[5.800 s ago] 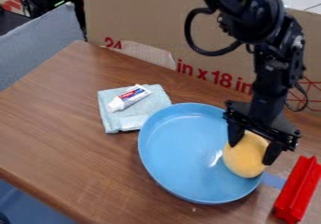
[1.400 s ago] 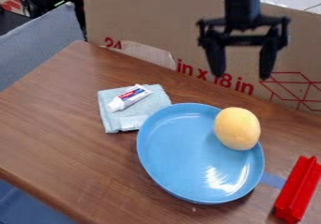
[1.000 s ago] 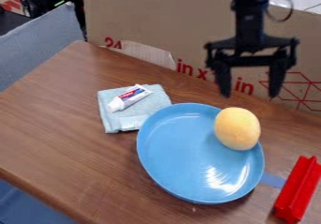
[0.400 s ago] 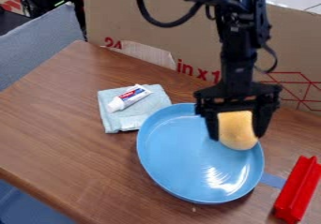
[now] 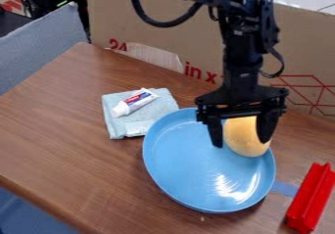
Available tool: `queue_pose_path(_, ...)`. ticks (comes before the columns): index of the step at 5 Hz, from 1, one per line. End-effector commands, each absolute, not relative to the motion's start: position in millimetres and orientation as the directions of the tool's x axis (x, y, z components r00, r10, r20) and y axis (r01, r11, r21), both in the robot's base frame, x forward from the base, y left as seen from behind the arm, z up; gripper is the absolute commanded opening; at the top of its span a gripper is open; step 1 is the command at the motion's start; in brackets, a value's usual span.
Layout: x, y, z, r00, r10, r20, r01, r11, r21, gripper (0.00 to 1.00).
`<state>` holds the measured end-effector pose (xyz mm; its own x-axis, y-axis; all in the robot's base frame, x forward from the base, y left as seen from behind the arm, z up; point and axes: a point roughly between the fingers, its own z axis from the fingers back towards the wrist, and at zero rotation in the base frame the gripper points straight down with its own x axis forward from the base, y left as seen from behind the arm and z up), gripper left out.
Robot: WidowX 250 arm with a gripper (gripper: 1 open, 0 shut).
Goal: Move the yellow ball from the blue plate to the table
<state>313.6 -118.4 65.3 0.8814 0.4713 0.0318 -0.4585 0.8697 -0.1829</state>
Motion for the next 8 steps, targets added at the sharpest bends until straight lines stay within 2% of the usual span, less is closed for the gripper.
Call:
queue_pose_path(1,329.1,-129.0,66.8,0.867,0.493,0.075,-0.470,0.857,-0.210,1.00)
queue_pose_path(2,320.2,-132.9,65.3,0.854,0.510,0.105,-0.486,0.853,-0.192,1.00)
queue_pose_path(3,342.3,-138.5,58.2,0.849,0.517,0.113,-0.490,0.849,-0.200,1.00)
queue_pose_path(4,343.6,-136.4,47.0,0.824,0.554,0.123,-0.519,0.823,-0.230,1.00)
queue_pose_path(5,347.0,-143.6,50.3,0.829,0.549,0.107,-0.514,0.823,-0.242,1.00)
queue_pose_path(6,343.5,-140.1,63.0,0.816,0.566,0.120,-0.533,0.816,-0.226,1.00)
queue_pose_path(7,353.7,-148.2,62.9,0.817,0.562,0.127,-0.528,0.819,-0.225,0.00)
queue_pose_path(8,354.9,-147.6,49.1,0.815,0.571,0.100,-0.540,0.810,-0.229,0.00)
